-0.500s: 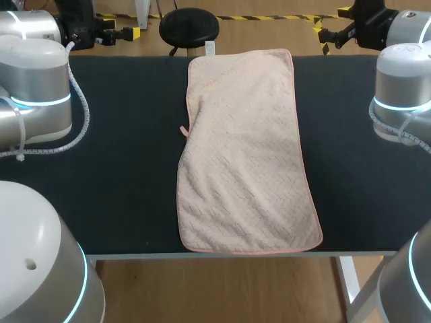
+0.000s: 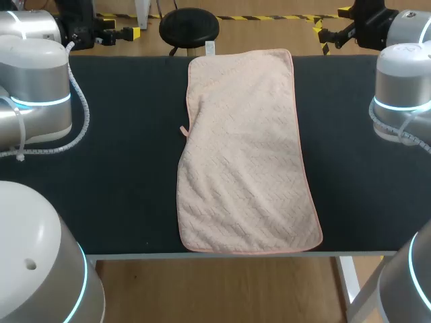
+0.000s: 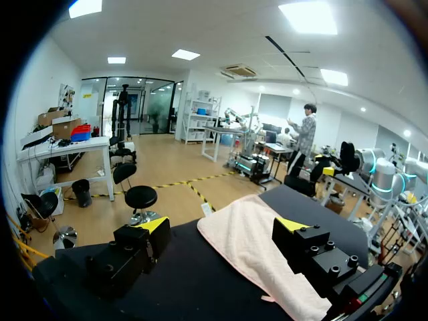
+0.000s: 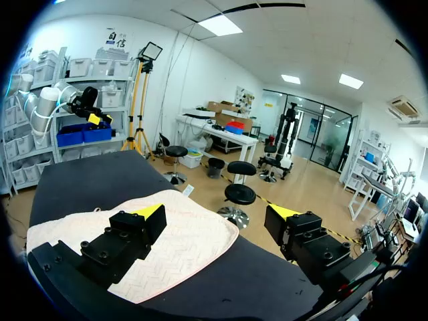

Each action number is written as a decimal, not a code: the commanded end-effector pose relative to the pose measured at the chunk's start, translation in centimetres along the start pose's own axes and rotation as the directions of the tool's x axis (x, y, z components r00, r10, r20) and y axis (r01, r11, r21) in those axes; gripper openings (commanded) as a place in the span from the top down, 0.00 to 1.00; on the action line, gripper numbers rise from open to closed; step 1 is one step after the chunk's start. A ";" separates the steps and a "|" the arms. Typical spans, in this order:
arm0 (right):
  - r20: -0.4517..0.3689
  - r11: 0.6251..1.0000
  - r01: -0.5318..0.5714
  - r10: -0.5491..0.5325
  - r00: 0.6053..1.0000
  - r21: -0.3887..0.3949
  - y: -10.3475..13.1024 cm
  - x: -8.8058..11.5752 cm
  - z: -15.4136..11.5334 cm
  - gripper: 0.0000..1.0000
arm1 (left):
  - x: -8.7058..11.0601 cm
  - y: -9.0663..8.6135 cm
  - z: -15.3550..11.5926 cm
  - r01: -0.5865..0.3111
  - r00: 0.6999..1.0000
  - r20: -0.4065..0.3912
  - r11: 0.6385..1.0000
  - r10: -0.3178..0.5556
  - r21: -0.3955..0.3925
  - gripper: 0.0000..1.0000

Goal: Fold the towel

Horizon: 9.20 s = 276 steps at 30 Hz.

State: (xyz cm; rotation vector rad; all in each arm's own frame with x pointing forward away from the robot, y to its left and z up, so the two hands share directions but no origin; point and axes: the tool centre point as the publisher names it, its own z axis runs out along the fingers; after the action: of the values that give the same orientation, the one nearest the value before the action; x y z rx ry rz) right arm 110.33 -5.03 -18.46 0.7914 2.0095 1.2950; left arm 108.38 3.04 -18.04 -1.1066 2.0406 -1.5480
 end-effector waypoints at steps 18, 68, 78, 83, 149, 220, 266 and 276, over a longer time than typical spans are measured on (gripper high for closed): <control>-0.545 0.381 0.898 -0.716 0.436 0.218 -4.0 2.1 0.1 0.00 | 4.4 4.4 1.7 -0.849 0.528 -0.691 0.299 0.493 -0.435 0.00; -0.753 0.397 0.784 -0.275 0.598 0.478 -15.6 11.7 1.3 0.00 | 13.6 17.4 10.0 -0.832 0.552 -0.754 0.298 0.356 -0.469 0.00; -0.753 0.428 0.768 -0.252 0.608 0.477 -17.2 12.8 2.5 0.00 | 13.7 20.8 11.5 -0.829 0.552 -0.777 0.292 0.300 -0.476 0.00; -0.762 0.447 0.762 -0.230 0.605 0.469 -18.4 13.4 2.7 0.00 | 13.6 22.0 12.3 -0.815 0.571 -0.772 0.300 0.278 -0.495 0.00; -0.745 0.425 0.746 -0.212 0.632 0.512 -20.6 13.0 2.6 1.00 | 14.0 22.0 10.9 -0.837 0.547 -0.767 0.228 0.336 -0.497 1.00; -0.729 0.310 0.943 -0.616 0.299 0.125 -1.3 15.8 -5.4 1.00 | 16.7 6.3 -4.3 -0.824 0.543 -0.695 0.142 0.470 -0.548 1.00; -0.626 0.317 0.884 -0.625 0.467 0.343 -9.3 10.6 4.7 0.00 | 7.3 12.7 4.6 -0.836 0.545 -0.783 0.259 0.301 -0.483 0.00; -0.634 0.291 0.905 -0.645 0.426 0.312 -7.5 11.0 2.1 0.00 | 9.4 13.2 -0.8 -0.726 0.532 -0.817 0.616 0.222 -0.306 0.00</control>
State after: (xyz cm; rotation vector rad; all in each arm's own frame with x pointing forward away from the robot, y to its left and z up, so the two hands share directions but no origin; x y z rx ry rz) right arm 104.99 2.17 -29.21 -0.3881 2.6400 0.1204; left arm 99.33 -3.76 -27.96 0.2526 3.2733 -0.6063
